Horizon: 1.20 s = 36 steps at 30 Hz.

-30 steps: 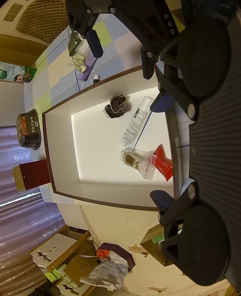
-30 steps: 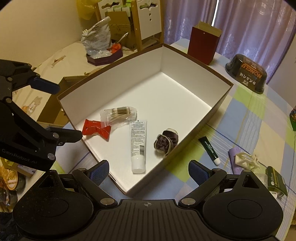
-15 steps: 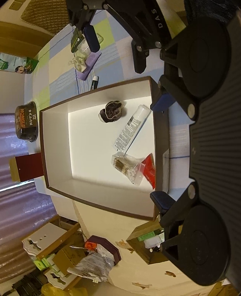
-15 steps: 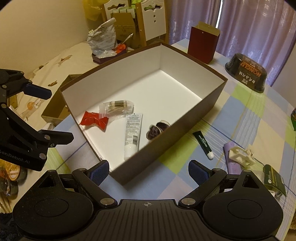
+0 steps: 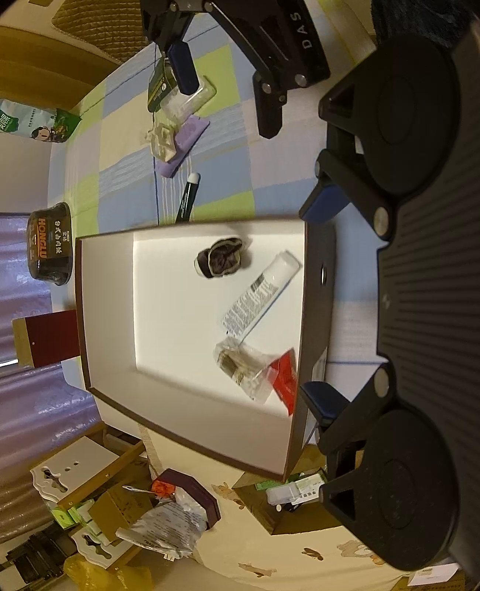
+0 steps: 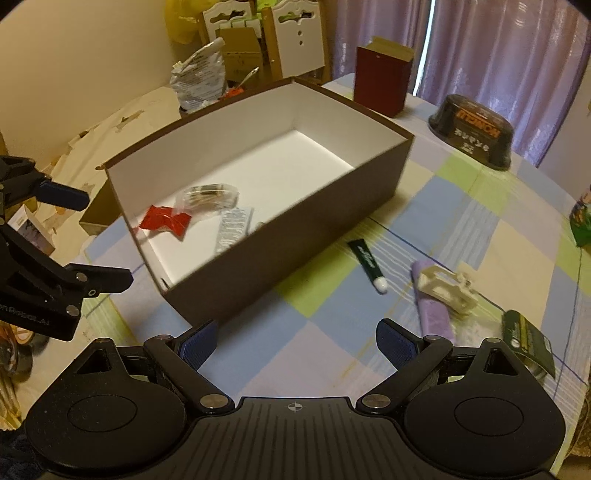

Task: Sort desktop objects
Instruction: 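Move both open tools away from the box toward the items on the table, then close the right tool on the green card pack with the bottle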

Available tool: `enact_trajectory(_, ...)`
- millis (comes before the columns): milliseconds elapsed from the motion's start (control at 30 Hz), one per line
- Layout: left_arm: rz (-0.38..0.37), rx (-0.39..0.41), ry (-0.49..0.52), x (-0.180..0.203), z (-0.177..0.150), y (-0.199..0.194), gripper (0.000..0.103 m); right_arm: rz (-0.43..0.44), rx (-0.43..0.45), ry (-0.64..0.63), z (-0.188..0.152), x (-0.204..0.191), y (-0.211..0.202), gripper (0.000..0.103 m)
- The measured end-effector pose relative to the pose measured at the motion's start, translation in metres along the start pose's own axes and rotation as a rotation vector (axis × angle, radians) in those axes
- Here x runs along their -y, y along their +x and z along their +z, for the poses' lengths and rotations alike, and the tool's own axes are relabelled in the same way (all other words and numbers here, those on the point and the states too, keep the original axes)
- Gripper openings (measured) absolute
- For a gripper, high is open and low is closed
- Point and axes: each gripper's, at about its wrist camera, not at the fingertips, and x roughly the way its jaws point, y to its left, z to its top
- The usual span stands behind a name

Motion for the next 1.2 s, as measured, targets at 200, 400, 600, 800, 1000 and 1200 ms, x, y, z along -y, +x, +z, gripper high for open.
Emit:
enact_trajectory(200,-0.011,0.005,-0.017,0.032,0.000,0.000,0.091,-0.024,0.004,0.046,-0.021,0.031,-0.009,0.095)
enact_trajectory(400,-0.050,0.003,-0.025,0.069,0.002,0.007,0.091,-0.040,-0.016,0.133,-0.047,0.069,-0.019,0.095)
enact_trajectory(600,-0.082,-0.011,-0.024,0.101,0.005,0.021,0.091,-0.056,-0.035,0.220,-0.073,0.104,-0.028,0.095)
enact_trajectory(800,-0.101,-0.019,-0.012,0.130,0.010,0.034,0.091,-0.099,-0.009,0.302,-0.101,0.149,-0.040,0.095)
enact_trajectory(1000,-0.102,-0.021,0.011,0.152,0.018,0.047,0.091,-0.260,0.057,0.215,-0.124,0.192,-0.048,0.095)
enact_trajectory(1200,-0.086,-0.017,0.022,0.165,0.033,0.060,0.091,-0.333,0.084,0.093,-0.137,0.218,-0.040,0.094)
